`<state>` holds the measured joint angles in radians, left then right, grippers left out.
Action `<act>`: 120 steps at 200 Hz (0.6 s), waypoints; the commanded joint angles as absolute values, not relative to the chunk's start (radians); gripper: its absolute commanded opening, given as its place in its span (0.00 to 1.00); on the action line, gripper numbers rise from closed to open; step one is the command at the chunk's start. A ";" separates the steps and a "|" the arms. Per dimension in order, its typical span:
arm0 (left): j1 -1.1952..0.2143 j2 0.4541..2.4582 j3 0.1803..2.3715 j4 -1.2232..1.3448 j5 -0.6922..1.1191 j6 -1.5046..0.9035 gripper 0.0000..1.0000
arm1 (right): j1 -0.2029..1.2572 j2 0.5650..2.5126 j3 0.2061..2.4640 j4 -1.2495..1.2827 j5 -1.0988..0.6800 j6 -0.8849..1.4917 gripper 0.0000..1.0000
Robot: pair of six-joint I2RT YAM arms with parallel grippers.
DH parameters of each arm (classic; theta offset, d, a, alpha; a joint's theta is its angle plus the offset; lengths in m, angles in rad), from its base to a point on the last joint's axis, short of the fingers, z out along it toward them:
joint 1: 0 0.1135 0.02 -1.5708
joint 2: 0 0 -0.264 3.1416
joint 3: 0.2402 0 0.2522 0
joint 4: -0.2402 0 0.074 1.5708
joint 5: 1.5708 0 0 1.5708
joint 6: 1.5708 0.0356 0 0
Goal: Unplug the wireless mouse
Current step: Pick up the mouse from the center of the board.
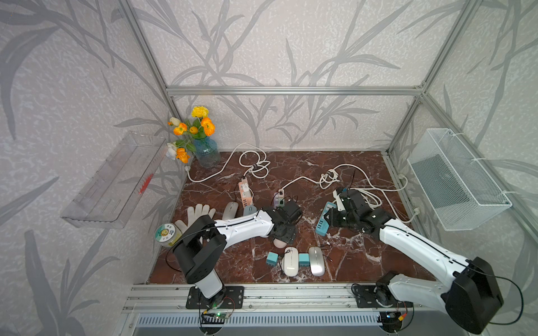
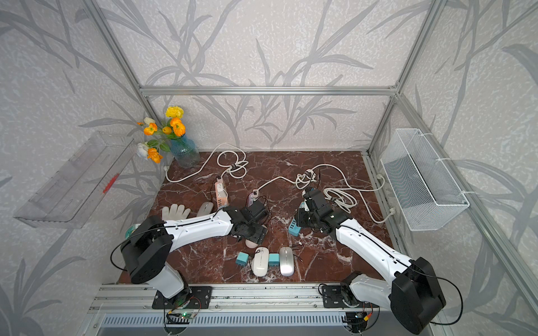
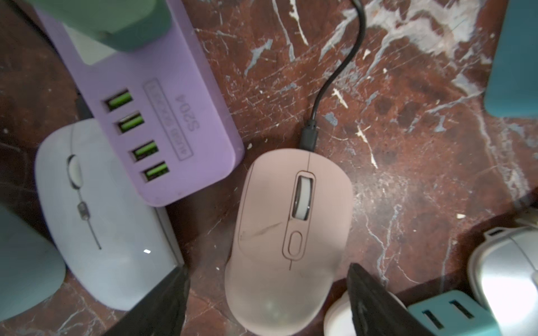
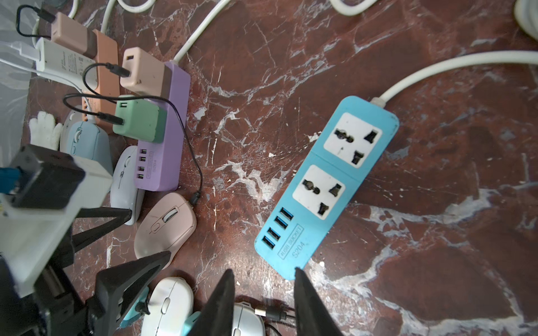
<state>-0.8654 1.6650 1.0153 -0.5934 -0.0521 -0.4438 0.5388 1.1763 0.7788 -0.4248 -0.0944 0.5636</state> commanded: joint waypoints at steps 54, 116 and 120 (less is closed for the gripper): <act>-0.871 1.759 1.076 -0.576 -0.024 -0.372 0.80 | 0.523 1.174 0.754 -0.441 -0.128 0.558 0.34; -0.872 1.751 1.075 -0.577 0.011 -0.356 0.57 | 0.520 1.143 0.752 -0.466 -0.105 0.571 0.33; -0.871 1.748 1.074 -0.577 0.013 -0.356 0.56 | 0.520 1.139 0.752 -0.469 -0.100 0.571 0.33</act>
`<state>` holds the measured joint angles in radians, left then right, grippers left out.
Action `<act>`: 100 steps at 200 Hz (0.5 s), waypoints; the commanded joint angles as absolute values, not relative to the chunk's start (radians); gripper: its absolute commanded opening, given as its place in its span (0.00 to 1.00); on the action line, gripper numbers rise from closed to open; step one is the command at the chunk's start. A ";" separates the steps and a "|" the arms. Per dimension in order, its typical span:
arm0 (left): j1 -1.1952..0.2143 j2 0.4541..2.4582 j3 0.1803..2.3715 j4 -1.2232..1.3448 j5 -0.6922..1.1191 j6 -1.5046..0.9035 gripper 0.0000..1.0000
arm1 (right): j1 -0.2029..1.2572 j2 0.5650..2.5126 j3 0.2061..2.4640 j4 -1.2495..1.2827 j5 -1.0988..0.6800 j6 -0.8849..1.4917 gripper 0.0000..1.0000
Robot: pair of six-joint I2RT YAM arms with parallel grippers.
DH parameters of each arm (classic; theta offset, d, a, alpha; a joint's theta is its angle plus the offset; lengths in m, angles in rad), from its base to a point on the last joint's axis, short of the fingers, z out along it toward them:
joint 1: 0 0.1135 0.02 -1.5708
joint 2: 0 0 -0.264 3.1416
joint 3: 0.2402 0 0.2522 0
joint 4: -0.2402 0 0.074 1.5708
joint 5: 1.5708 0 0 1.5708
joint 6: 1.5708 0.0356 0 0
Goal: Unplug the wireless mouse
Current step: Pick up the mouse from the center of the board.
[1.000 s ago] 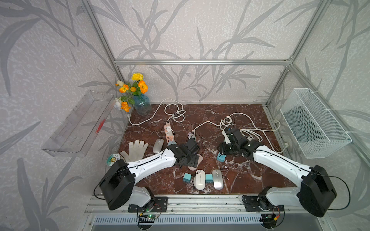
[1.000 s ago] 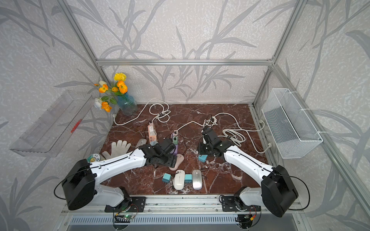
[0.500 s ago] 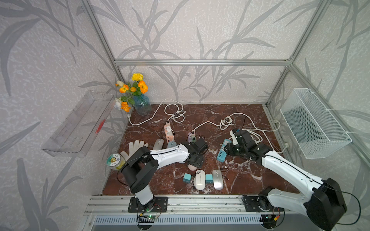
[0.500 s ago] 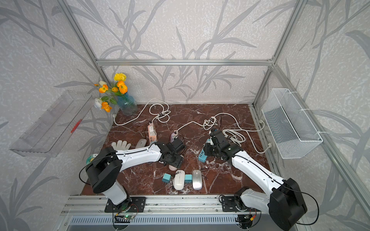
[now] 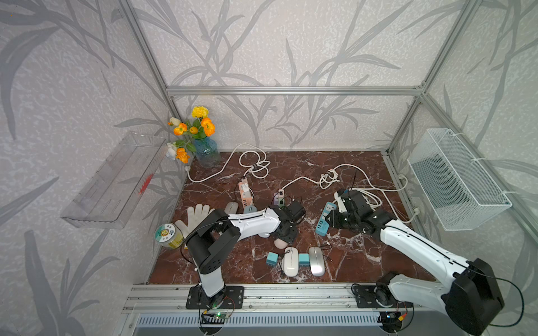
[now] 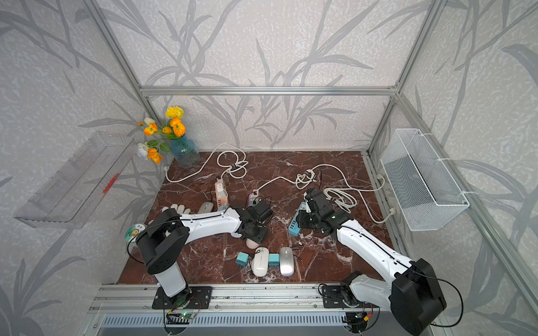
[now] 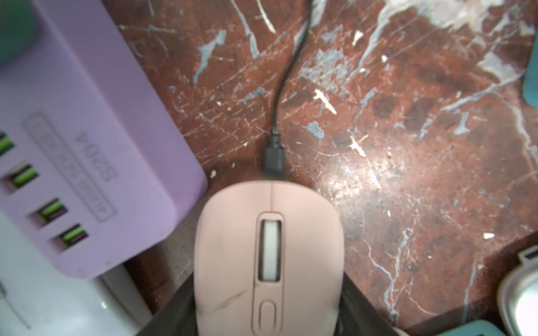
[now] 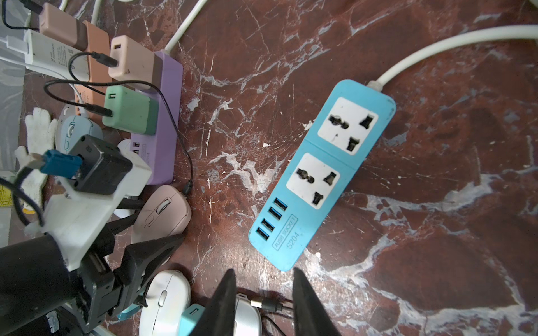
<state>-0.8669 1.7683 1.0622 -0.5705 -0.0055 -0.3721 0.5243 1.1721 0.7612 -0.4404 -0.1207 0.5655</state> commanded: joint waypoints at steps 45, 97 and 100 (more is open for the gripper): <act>-0.871 1.671 1.101 -0.582 0.009 -0.339 0.43 | 0.516 1.109 0.774 -0.475 -0.059 0.578 0.33; -0.871 1.513 1.130 -0.571 -0.073 -0.263 0.13 | 0.503 1.152 0.813 -0.319 -0.202 0.562 0.34; -0.872 1.501 1.123 -0.561 -0.075 -0.258 0.08 | 0.503 1.158 0.818 -0.307 -0.228 0.558 0.34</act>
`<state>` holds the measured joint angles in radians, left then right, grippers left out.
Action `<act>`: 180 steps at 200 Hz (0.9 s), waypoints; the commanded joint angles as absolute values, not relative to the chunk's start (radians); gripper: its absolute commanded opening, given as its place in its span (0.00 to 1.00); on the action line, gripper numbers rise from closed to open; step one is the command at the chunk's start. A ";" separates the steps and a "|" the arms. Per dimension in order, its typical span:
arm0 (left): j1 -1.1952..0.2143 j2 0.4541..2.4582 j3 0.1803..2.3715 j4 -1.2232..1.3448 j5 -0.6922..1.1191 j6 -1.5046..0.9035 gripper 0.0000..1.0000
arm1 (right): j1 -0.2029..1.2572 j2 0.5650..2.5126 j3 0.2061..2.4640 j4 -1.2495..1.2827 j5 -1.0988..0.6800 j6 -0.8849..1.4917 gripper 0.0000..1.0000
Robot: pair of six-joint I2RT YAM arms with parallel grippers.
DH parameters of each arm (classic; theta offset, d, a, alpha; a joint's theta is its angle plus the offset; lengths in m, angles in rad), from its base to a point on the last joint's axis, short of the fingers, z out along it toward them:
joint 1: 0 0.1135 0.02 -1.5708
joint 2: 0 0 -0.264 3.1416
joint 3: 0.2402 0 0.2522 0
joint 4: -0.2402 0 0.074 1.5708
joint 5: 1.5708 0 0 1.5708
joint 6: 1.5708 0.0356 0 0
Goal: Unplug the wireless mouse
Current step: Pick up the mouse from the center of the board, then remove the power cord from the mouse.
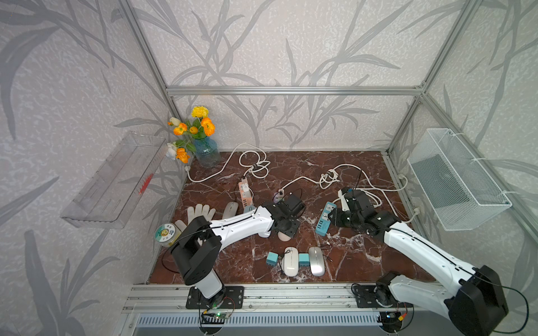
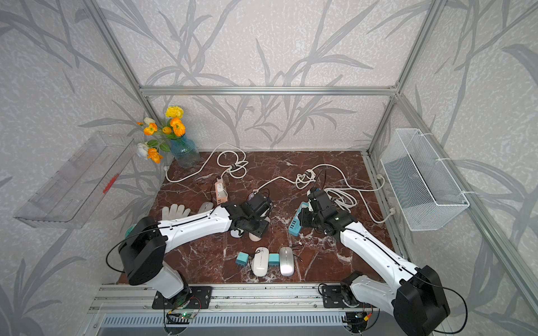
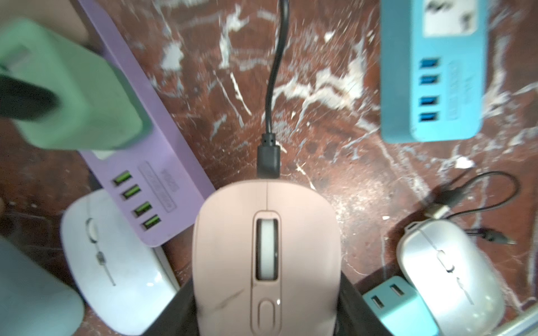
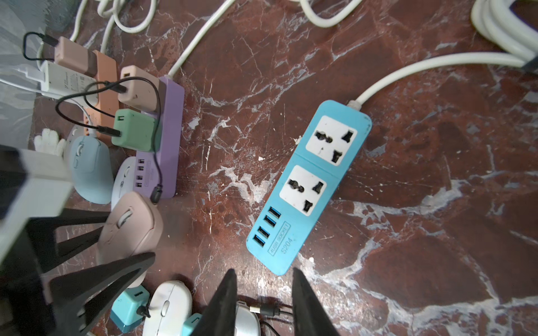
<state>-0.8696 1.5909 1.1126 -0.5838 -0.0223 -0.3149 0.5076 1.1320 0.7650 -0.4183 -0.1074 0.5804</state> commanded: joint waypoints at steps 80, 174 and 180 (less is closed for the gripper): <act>-0.863 1.267 0.858 -0.294 -0.096 -0.216 0.00 | 0.506 1.321 0.854 0.037 -0.544 0.727 0.58; -0.859 1.261 0.864 -0.320 -0.057 -0.235 0.00 | 0.586 1.501 0.880 0.245 -0.533 0.910 0.47; -0.859 1.261 0.863 -0.323 -0.055 -0.232 0.00 | 0.586 1.508 0.886 0.243 -0.534 0.908 0.46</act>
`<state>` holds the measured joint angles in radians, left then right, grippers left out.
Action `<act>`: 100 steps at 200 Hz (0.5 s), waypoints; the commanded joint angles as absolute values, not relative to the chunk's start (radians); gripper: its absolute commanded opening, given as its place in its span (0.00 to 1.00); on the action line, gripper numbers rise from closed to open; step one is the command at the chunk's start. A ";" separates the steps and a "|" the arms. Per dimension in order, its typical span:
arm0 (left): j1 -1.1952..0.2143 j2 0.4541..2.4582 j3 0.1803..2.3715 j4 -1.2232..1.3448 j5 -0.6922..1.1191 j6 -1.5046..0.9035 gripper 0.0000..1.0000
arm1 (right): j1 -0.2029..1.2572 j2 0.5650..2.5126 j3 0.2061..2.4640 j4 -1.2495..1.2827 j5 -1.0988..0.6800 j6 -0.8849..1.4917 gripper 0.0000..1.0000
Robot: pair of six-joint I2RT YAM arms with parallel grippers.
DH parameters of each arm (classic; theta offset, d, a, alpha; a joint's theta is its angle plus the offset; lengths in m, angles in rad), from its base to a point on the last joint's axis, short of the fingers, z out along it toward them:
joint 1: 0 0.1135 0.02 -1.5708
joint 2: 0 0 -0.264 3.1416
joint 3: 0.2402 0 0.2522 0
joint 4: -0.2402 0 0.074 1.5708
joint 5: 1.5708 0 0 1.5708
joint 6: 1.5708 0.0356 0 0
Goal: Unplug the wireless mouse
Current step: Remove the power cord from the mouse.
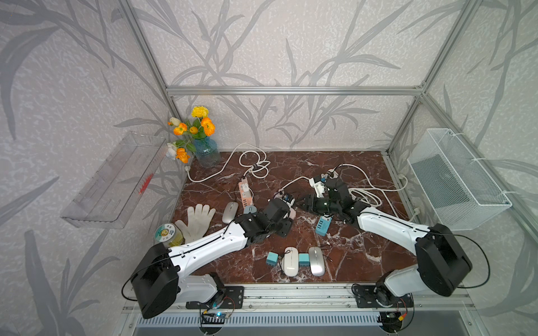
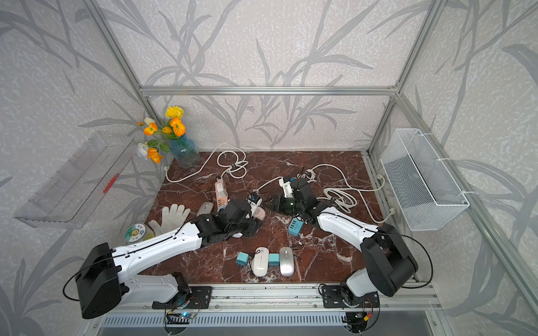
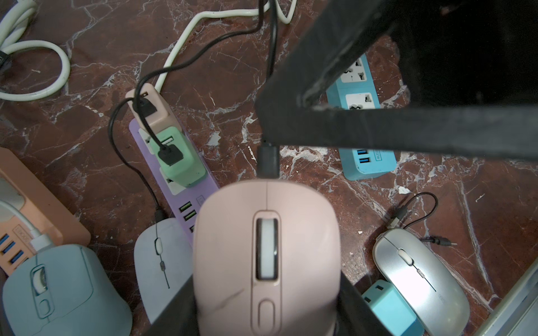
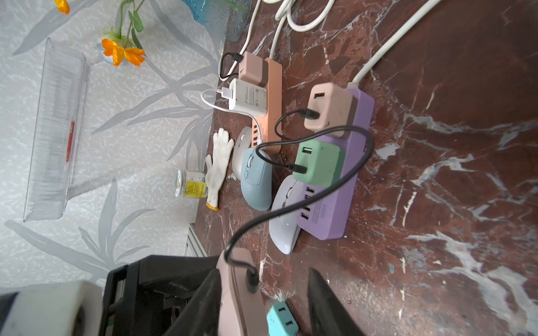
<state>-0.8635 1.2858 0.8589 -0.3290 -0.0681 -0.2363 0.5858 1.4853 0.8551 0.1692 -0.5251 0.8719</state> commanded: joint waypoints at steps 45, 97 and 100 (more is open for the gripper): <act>-0.859 1.257 0.855 -0.314 -0.042 -0.224 0.00 | 0.591 1.538 0.901 0.247 -0.534 0.911 0.34; -0.857 1.258 0.852 -0.314 -0.032 -0.223 0.00 | 0.592 1.572 0.928 0.287 -0.546 0.930 0.20; -0.858 1.257 0.852 -0.314 -0.032 -0.224 0.00 | 0.593 1.573 0.929 0.289 -0.547 0.932 0.18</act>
